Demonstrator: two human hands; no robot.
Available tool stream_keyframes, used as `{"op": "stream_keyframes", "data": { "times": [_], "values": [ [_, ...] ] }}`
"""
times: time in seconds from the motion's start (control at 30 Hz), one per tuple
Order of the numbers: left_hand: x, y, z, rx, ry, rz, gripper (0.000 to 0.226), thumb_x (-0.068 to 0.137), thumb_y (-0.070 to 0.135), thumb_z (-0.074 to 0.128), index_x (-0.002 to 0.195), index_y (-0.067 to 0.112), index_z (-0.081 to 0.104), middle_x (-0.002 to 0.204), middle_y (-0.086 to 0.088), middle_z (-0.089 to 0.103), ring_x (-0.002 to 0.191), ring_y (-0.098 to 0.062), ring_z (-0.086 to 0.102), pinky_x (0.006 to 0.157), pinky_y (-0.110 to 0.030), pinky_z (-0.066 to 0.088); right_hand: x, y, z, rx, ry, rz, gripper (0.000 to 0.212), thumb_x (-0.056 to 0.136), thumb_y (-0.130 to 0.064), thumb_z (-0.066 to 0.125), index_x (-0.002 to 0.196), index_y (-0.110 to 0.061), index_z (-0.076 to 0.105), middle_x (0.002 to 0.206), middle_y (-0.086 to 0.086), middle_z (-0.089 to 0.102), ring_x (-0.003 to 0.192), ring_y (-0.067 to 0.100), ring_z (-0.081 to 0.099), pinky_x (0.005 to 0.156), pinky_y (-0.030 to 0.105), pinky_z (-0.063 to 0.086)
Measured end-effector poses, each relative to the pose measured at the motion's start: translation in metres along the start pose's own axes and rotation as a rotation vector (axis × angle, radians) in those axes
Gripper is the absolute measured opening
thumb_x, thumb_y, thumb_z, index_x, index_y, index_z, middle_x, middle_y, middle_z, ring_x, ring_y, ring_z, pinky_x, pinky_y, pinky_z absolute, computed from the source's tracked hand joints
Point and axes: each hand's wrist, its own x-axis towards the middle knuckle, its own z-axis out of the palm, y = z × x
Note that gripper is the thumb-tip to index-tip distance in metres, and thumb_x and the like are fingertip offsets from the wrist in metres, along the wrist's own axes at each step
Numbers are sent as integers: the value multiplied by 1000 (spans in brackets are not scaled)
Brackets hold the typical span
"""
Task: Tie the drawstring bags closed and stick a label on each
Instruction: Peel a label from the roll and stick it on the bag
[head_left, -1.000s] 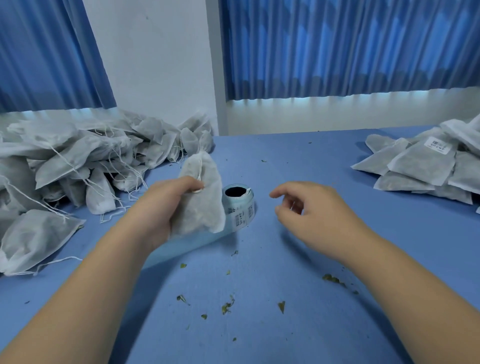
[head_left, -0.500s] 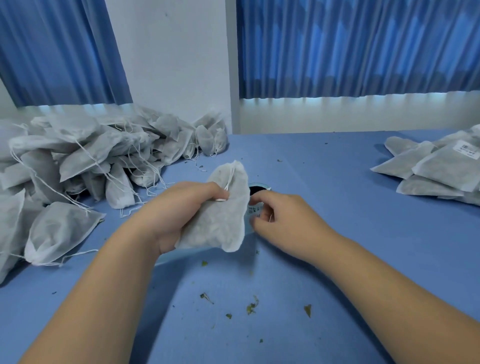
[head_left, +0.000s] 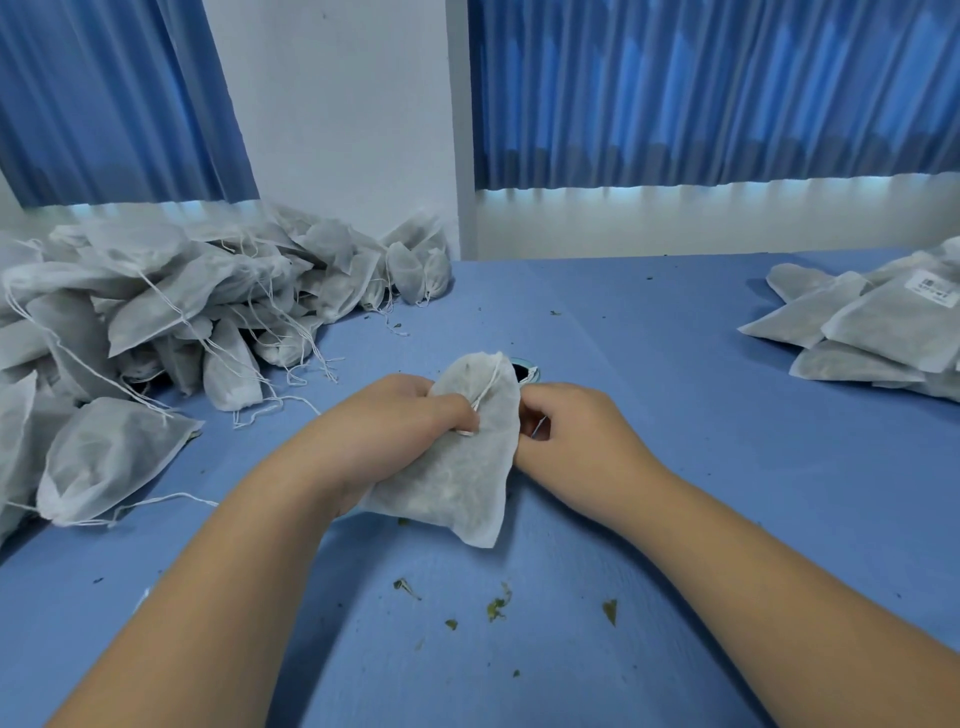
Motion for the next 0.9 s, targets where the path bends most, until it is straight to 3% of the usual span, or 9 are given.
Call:
{"op": "stream_keyframes", "data": {
  "times": [0.13, 0.33, 0.53, 0.9],
  "values": [
    [0, 1, 1, 16, 6, -3, 18, 86, 27, 63, 71, 21, 70, 64, 5, 68, 53, -12, 63, 53, -21, 46, -1, 0, 0, 70, 12, 25, 21, 82, -21, 65, 66, -14, 54, 57, -11, 48, 56, 4, 40, 54, 20, 34],
    [0, -1, 0, -12, 4, -8, 13, 85, 26, 64, 74, 20, 67, 65, 4, 67, 55, -14, 62, 56, -24, 47, -3, -3, -2, 91, -34, 30, 26, 79, -26, 67, 60, -24, 51, 57, -21, 51, 55, 0, 44, 54, 14, 37],
    [1, 1, 2, -15, 4, -4, 13, 85, 26, 64, 74, 21, 69, 66, 4, 68, 56, -12, 63, 55, -23, 47, -1, -1, 1, 104, -20, 67, 28, 80, -24, 69, 60, -22, 51, 53, -20, 48, 53, 2, 41, 52, 14, 35],
    [3, -2, 1, -20, -5, -1, 11, 85, 25, 65, 76, 21, 70, 67, 4, 69, 57, -13, 64, 59, -26, 47, -2, 0, 1, 135, -4, 107, 7, 82, -20, 68, 77, -17, 65, 65, -11, 56, 55, 1, 44, 54, 13, 37]
  ]
}}
